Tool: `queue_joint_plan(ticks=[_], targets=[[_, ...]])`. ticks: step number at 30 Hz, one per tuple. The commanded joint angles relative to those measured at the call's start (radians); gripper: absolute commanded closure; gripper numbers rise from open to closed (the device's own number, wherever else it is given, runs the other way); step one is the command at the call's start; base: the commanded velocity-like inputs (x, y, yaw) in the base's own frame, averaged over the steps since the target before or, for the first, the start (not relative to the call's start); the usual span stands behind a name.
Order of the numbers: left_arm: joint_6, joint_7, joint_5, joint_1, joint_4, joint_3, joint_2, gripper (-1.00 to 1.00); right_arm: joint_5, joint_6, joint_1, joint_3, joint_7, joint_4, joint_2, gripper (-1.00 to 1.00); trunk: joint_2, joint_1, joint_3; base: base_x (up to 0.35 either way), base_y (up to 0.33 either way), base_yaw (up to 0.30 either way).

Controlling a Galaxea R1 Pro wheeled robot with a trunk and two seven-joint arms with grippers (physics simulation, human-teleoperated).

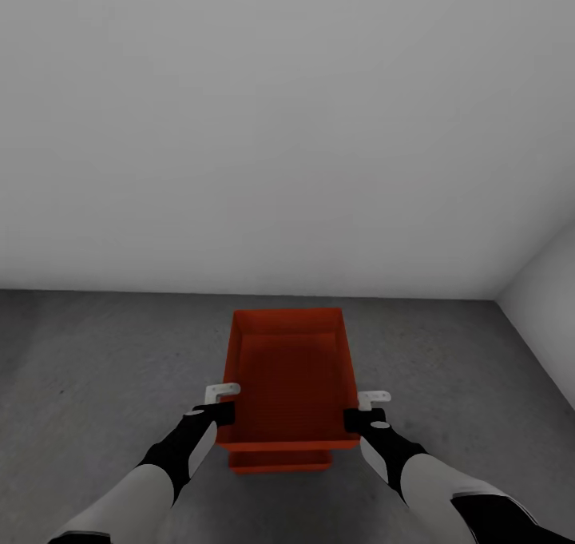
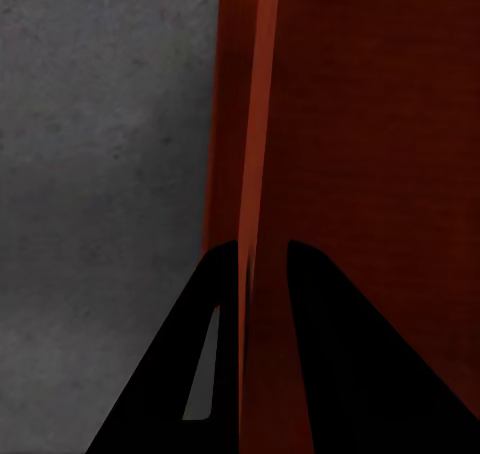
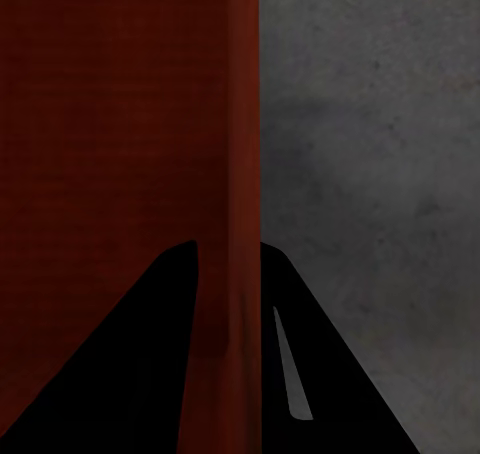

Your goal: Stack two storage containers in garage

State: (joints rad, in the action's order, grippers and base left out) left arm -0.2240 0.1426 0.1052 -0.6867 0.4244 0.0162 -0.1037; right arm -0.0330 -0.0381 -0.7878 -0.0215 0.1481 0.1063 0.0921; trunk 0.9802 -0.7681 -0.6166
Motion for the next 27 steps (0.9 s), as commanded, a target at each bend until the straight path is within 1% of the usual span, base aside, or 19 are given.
queue_joint_plan(ticks=[1, 27], targets=[[-0.008, 0.059, -0.01, -0.001, 0.004, -0.01, 0.001, 1.0, -0.007, -0.003, -0.001, 0.025, 0.054, 0.0, -0.031, 1.0, 0.008, -0.004, -0.004, 0.0, 0.0, 0.0], [-0.008, 0.059, -0.01, -0.001, 0.004, -0.01, 0.001, 1.0, -0.007, -0.005, -0.001, 0.025, 0.054, 0.0, -0.031, 1.0, 0.19, -0.104, -0.085, 0.0, 0.0, 0.0]])
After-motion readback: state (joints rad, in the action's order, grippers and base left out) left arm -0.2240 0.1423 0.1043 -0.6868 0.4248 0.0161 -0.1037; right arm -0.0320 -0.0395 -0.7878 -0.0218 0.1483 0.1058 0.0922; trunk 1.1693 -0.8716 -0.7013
